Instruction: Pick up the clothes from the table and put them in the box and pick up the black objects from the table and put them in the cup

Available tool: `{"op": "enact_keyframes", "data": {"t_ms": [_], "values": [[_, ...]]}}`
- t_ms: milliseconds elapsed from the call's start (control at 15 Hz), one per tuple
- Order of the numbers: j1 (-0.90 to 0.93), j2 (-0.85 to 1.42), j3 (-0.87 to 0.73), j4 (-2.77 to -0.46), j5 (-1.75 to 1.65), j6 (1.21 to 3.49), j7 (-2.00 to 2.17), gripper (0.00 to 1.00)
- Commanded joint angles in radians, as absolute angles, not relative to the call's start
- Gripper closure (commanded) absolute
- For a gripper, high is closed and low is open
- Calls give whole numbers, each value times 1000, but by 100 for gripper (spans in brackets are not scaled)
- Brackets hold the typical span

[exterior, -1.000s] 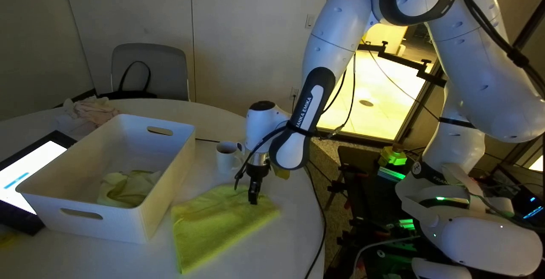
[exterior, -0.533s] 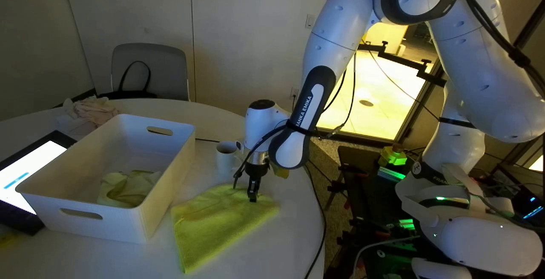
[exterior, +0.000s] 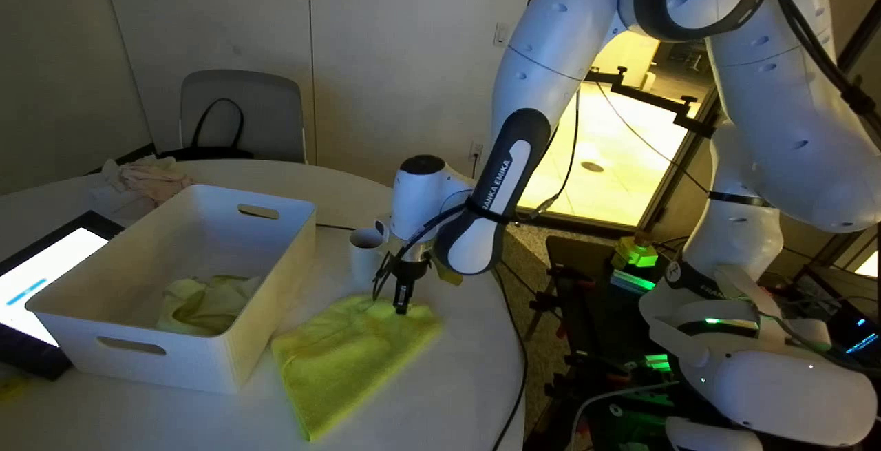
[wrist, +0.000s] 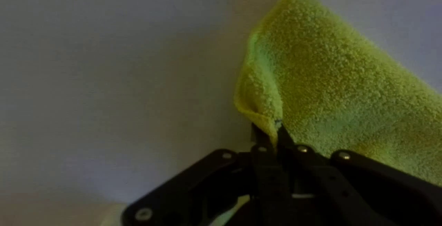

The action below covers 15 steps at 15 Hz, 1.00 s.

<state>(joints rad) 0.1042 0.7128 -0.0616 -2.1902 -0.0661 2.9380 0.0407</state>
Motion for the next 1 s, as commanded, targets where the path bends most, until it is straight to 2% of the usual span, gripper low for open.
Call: {"op": "enact_keyframes", "data": {"t_ms": [0,667,933], "values": [[269,664,-206,-2236,-112,2995,141,93],[877,647,-736,-2378,-34,3227,341,92],[1020,552,-860,-2466,25,3247,251,92]]}}
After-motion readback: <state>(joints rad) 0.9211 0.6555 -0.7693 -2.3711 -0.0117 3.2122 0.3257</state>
